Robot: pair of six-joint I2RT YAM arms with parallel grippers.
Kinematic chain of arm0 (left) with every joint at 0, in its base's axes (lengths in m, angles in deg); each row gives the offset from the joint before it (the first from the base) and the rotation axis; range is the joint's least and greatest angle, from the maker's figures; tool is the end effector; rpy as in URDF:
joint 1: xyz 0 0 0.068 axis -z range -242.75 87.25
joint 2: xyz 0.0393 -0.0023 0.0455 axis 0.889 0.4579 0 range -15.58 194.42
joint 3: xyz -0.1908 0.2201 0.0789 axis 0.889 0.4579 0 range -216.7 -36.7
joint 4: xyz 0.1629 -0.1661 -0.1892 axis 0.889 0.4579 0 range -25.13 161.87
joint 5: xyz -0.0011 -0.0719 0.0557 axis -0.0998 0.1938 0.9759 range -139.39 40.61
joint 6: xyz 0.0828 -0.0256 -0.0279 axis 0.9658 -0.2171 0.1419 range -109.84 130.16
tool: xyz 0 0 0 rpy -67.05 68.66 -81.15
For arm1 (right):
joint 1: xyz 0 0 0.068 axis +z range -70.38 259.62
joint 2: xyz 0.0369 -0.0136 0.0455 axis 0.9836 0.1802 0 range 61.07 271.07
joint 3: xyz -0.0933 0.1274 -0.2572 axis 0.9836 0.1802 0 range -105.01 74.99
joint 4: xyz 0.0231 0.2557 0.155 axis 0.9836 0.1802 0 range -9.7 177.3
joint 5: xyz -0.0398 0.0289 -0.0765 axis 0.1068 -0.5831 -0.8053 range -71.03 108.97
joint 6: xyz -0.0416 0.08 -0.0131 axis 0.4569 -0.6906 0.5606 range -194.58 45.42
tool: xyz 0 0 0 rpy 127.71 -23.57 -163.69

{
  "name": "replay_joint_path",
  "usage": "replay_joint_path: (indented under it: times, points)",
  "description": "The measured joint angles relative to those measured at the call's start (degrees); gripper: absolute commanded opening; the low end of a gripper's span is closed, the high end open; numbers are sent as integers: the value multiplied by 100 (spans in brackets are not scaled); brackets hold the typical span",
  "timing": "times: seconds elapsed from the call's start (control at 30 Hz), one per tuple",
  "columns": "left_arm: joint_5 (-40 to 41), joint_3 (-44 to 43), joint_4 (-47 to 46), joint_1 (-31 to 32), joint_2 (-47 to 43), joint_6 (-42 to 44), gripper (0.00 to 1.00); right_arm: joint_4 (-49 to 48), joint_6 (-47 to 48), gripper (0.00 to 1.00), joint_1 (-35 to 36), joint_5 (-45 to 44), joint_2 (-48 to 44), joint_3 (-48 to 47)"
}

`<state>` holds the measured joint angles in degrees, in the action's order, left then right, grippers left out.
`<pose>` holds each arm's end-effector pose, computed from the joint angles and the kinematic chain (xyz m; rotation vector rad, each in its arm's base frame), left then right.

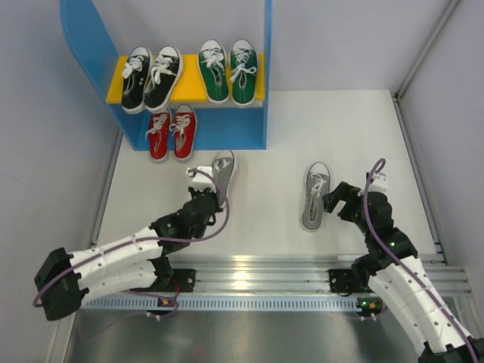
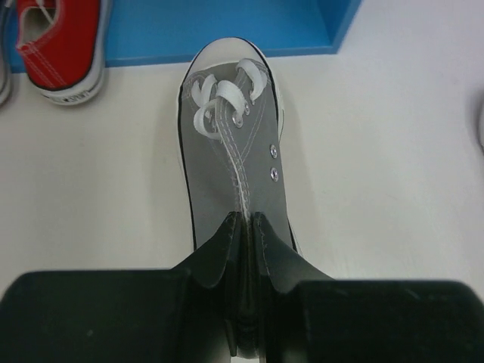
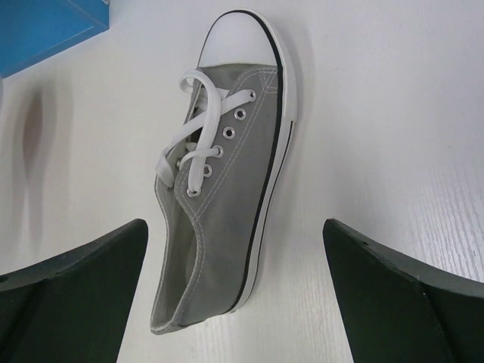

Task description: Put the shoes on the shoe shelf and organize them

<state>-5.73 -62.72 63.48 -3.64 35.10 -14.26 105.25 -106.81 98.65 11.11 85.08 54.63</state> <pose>0.1718 -0.1778 0.2237 0.0837 1.8664 -0.2527 0.1705 0.0469 0.2006 0.3246 2.0650 0.4071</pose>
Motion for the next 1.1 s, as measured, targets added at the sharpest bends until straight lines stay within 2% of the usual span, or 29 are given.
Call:
replay_joint_path:
  times: [0.13, 0.27, 0.53, 0.8, 1.1]
  points:
    - [-726, -111, -420, -1226, 439, 662, 0, 0, 9, 99, 0, 20, -39, 0]
    - [-1252, -284, -1054, -1794, 1342, 1228, 0, 0, 11, 99, 0, 42, -37, 0]
    - [-1493, -782, -2103, -2006, 2651, 1989, 0, 0, 15, 100, 0, 61, -31, 0]
    - [-1510, -1276, -2240, -2107, 2826, 2243, 0, -4, 35, 99, 0, 74, 92, 0]
    - [-1744, -1637, -3093, -2715, 4035, 2551, 0, -4, 70, 99, 0, 105, 157, 0]
